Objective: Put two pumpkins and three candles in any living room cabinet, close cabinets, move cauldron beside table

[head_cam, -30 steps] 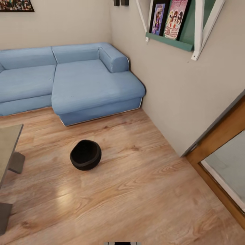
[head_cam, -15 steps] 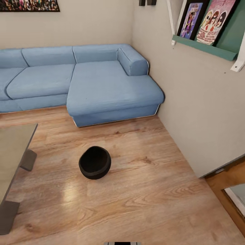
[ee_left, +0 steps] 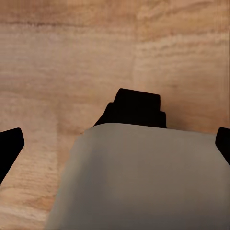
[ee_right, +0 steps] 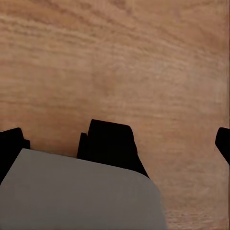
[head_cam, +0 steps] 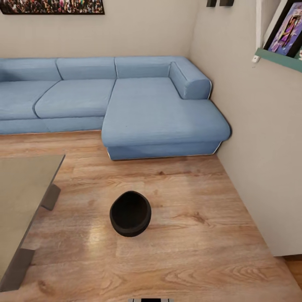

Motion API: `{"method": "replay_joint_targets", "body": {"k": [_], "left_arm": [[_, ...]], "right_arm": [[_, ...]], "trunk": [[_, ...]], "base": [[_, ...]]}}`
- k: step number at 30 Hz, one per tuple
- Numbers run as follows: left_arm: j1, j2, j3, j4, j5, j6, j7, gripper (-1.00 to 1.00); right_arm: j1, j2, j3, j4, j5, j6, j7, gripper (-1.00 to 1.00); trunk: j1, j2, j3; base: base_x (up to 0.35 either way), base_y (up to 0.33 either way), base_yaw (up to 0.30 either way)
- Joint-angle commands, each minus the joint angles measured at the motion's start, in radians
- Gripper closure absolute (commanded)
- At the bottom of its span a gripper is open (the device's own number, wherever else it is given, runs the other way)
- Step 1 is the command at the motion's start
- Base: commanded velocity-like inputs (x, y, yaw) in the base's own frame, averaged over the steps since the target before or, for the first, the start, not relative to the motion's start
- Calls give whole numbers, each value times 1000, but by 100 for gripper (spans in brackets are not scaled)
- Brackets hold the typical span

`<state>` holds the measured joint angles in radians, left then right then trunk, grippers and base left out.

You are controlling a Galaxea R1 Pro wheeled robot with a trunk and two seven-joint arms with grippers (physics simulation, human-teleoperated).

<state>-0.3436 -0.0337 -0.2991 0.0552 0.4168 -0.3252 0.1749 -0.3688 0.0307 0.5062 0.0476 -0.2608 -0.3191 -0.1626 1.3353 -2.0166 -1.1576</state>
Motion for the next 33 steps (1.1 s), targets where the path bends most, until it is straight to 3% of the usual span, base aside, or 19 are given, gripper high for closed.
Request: {"method": "replay_joint_targets", "body": {"k": [1,15,28,33], "left_arm": [[0,0,0,0,0,0,0,-100],[0,-1,0,0,-1,0,0,-100],[0,-3,0,0,-1,-1,0,-100],[0,-3,0,0,-1,-2,0,-100]], "right_arm": [[0,0,0,0,0,0,0,-100],[0,0,0,0,0,1,0,-100],[0,-5,0,-2,1,2,2,-100],[0,-1,0,-2,0,0,2,-100]], "trunk": [[0,0,0],[0,0,0],[0,0,0],[0,0,0]], "base": [[333,0,284],[333,-44,273],[332,-124,19],[58,-11,0]]}}
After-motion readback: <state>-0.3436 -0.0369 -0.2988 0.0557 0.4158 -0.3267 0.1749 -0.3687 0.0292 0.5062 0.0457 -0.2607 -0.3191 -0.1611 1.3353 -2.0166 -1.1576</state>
